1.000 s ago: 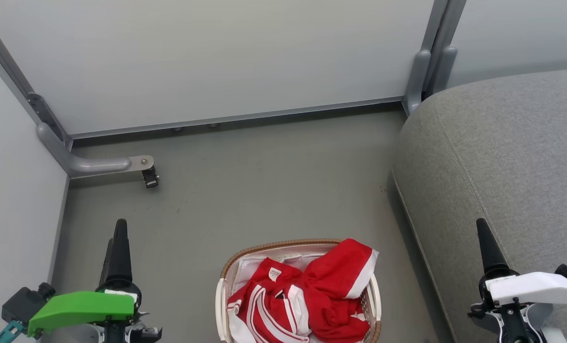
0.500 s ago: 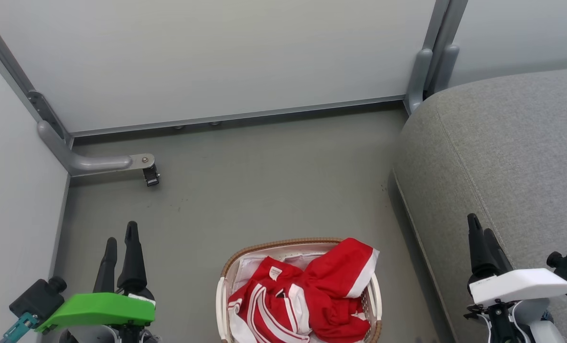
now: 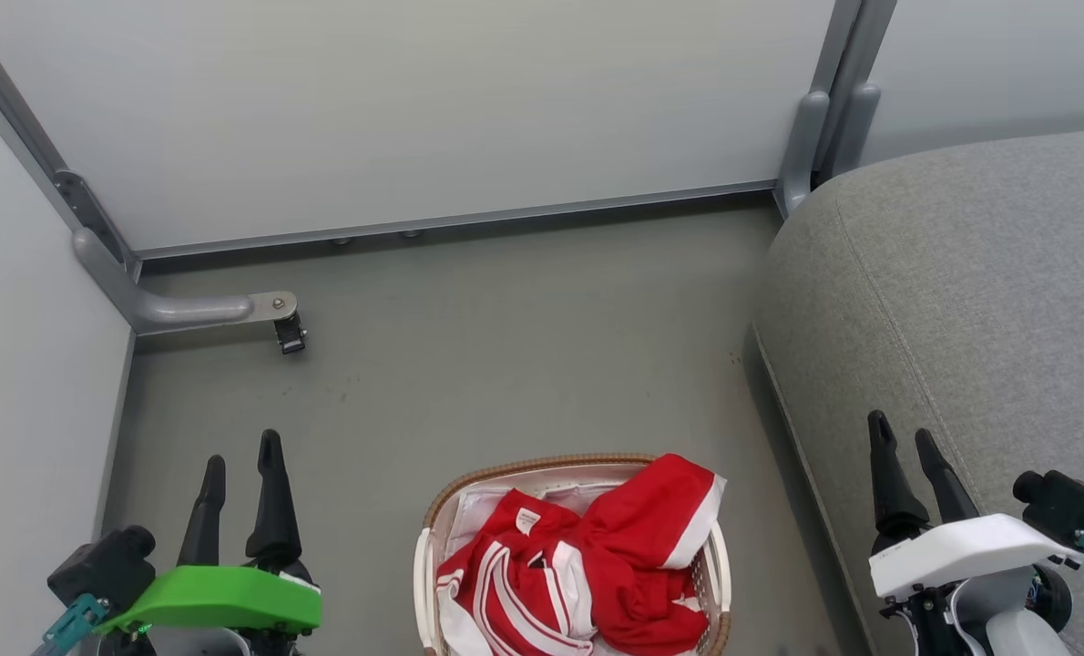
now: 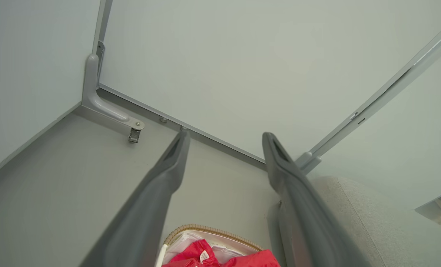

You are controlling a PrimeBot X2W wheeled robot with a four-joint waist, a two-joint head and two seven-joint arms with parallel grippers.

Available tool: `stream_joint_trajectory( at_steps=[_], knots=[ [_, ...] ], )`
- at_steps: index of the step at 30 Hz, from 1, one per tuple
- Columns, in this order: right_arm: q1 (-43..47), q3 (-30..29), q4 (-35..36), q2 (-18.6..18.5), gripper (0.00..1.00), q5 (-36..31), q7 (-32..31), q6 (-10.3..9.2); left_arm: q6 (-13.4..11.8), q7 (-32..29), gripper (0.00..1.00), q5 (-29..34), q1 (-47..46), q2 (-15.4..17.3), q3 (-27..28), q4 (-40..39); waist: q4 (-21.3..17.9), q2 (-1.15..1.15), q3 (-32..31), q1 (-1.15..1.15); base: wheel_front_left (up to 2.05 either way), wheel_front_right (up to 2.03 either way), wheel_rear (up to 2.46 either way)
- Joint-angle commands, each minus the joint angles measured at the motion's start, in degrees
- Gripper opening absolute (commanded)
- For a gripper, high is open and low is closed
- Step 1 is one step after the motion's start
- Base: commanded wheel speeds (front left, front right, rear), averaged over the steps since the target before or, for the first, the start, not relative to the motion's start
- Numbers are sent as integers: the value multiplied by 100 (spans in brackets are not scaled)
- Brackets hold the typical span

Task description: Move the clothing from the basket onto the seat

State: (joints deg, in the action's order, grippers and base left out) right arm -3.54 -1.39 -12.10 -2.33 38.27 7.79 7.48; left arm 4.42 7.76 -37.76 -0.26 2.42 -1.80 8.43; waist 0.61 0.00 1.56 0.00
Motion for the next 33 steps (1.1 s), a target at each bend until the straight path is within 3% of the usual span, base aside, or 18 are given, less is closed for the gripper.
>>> stream_joint_trajectory(
  at_steps=[1, 14, 33],
  knots=[
    [-32, 8, -1, -40, 100, -205, 62, 1, -37, 66, 100, 195, 56, 41, -2, -21, 3, 0, -4, 0, 0, 0, 0],
    [-15, 184, -376, -48, 100, -1022, 254, 1, -143, 254, 100, 923, 194, 48, -86, 232, 29, 0, -56, 0, 0, 0, 0],
    [39, 308, -193, -57, 100, -2093, 488, 2, -150, 486, 100, 1694, 335, 56, -130, 342, 55, 0, -99, 0, 0, 0, 0]
  ],
)
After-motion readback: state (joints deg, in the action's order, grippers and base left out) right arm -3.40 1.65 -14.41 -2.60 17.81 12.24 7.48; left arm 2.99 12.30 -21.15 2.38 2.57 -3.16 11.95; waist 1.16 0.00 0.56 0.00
